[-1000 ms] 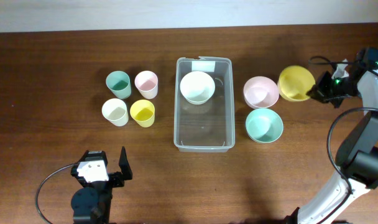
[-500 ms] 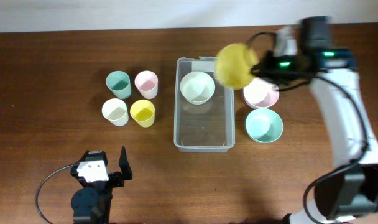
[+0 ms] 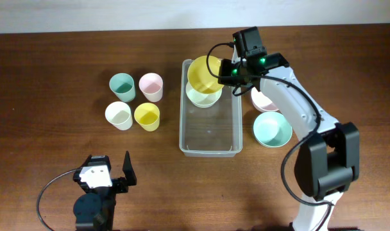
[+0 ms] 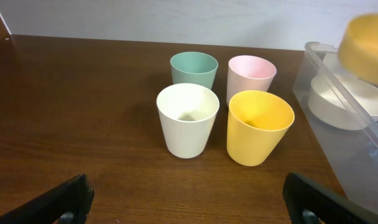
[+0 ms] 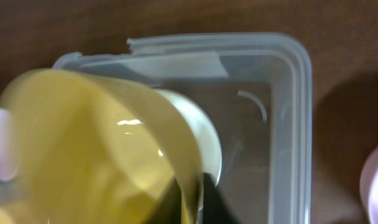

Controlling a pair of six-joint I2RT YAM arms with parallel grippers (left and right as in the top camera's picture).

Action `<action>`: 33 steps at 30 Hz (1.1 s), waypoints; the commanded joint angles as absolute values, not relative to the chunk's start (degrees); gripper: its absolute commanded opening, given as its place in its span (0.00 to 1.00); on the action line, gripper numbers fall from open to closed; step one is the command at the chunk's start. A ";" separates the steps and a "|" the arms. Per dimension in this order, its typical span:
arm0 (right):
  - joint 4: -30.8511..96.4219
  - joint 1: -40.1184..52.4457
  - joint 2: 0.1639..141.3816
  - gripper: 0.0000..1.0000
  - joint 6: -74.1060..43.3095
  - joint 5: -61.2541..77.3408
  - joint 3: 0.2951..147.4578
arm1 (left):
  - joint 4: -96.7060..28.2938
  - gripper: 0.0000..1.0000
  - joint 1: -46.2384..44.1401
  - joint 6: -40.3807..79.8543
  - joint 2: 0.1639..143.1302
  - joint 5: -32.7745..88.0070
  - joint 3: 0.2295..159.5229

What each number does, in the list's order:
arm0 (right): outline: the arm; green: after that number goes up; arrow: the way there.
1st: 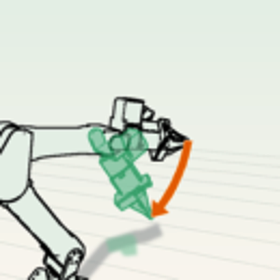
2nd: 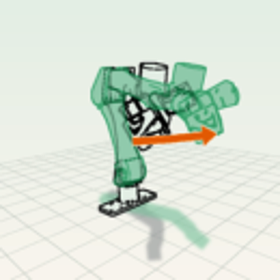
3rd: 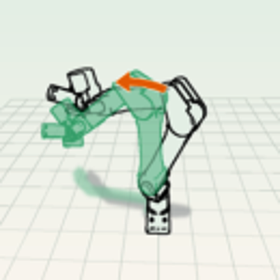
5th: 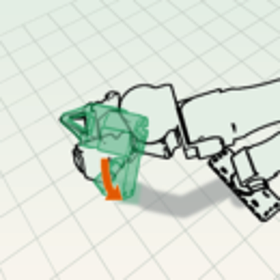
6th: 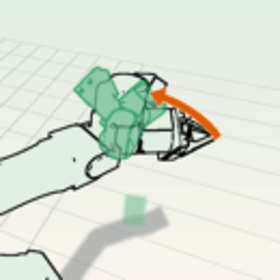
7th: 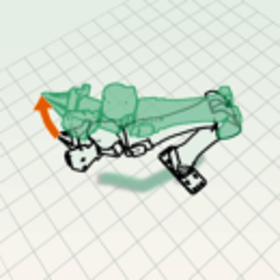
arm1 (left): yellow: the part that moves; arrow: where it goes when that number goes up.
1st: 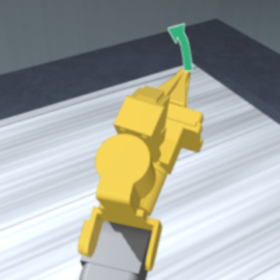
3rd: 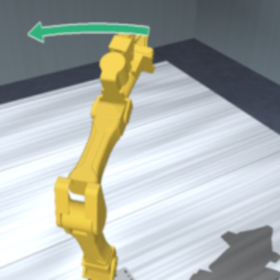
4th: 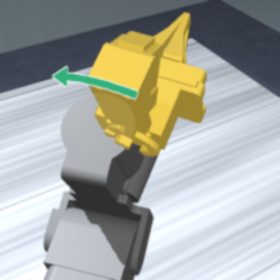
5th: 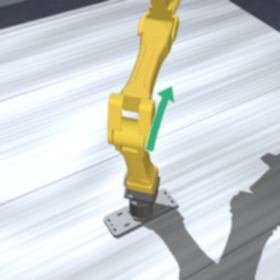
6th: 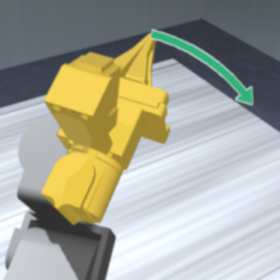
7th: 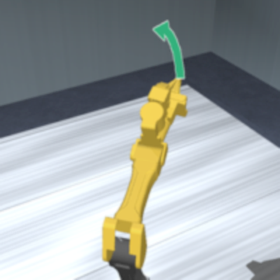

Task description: Pack container

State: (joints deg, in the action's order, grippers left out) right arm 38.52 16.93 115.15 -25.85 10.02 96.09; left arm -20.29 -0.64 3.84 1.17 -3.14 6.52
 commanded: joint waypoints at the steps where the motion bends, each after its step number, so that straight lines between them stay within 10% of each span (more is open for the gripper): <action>1: 36.18 16.93 115.74 0.39 -22.09 13.58 96.27 | -20.21 1.00 -0.86 2.96 0.67 -2.33 6.20; 14: 57.41 -3.57 103.35 0.48 -15.25 22.70 104.22 | -20.21 1.00 -0.86 2.96 0.67 -2.33 6.20; 18: 63.48 -7.97 104.40 0.35 -14.63 24.29 104.07 | -20.18 1.00 -0.86 2.96 0.67 -2.33 6.20; 33: 50.48 16.32 114.91 0.45 -7.99 5.91 104.05 | -20.18 1.00 -0.86 2.96 0.67 -2.33 6.20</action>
State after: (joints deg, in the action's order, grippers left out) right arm 52.03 14.35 110.00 -8.69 13.28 104.03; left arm -20.29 -0.64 3.84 1.17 -3.14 6.52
